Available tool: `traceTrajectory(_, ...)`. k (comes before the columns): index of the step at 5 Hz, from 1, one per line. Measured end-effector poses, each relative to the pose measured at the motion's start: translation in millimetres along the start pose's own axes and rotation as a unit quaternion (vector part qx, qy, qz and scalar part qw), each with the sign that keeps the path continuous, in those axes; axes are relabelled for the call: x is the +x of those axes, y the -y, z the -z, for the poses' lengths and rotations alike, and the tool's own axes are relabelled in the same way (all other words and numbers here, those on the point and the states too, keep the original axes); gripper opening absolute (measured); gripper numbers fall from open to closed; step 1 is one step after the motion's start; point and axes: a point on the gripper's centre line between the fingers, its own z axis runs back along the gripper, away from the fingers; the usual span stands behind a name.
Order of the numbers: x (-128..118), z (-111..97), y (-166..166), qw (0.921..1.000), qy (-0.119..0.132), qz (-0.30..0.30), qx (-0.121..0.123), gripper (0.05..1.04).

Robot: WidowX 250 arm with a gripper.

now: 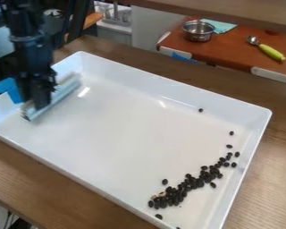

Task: Sweep into pile

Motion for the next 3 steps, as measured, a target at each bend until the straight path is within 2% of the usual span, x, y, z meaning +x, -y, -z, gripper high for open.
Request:
traceTrajectory(1, 0, 3, -16, 0.9999, 0.013, 0.007, 0.004, 0.732)
traceTrajectory(2, -5, -4, -20, 0.999, 0.018, 0.028, -0.028, 0.981)
traceTrajectory(3, -25, -36, -32, 0.9959, 0.044, 0.05, -0.061, 1.001)
